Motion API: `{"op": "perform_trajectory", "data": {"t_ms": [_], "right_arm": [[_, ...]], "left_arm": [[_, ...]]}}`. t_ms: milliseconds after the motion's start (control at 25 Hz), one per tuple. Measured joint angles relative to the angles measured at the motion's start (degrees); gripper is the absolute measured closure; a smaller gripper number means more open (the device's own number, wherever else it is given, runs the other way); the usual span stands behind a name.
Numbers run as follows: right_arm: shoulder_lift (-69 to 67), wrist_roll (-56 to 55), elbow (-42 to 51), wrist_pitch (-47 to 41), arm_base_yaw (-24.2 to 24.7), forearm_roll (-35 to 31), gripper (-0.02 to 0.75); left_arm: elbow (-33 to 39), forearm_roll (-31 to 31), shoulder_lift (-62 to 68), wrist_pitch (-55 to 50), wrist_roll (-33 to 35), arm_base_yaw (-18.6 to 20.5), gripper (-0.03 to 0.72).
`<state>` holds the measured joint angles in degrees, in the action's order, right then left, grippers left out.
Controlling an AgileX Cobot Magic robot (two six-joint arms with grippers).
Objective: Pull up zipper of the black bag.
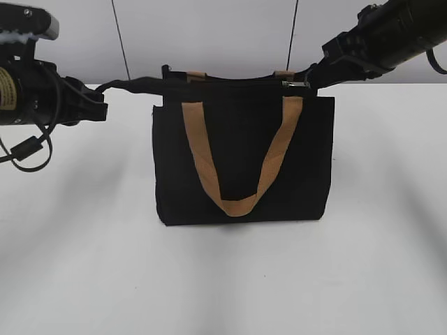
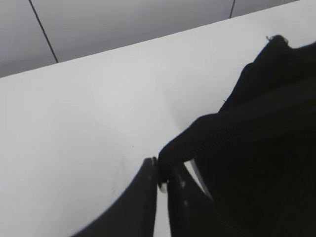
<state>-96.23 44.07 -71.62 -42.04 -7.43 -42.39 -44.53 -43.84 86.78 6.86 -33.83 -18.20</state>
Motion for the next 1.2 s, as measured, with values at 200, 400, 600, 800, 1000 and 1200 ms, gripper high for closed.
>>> {"op": "perform_trajectory", "data": {"t_ms": [200, 400, 600, 800, 1000, 1200], "right_arm": [[0.00, -0.57, 0.00, -1.39, 0.13, 0.14, 0.435], [0.00, -1.70, 0.00, -4.07, 0.18, 0.37, 0.305], [0.70, -2.42, 0.00, -6.03, -0.07, 0.73, 0.294], [4.70, -3.59, 0.00, -7.88, -2.36, 3.44, 0.293], [10.47, -8.78, 0.17, -11.01, -5.91, 9.42, 0.293], [18.14, -12.36, 7.81, -9.92, -9.13, 11.42, 0.293]], "left_arm": [[0.00, 4.67, -0.95, -2.60, -0.17, -3.28, 0.440], [0.00, 12.73, -5.52, -11.61, -0.17, -5.83, 0.294], [0.00, 21.14, -11.38, -24.42, -0.17, -5.96, 0.295], [0.00, 28.86, -17.44, -34.31, 6.63, -5.96, 0.340], [0.00, 35.80, -23.49, -40.02, 15.72, -5.96, 0.350], [0.00, 36.71, -30.73, -46.82, 18.18, -5.96, 0.351]]}}
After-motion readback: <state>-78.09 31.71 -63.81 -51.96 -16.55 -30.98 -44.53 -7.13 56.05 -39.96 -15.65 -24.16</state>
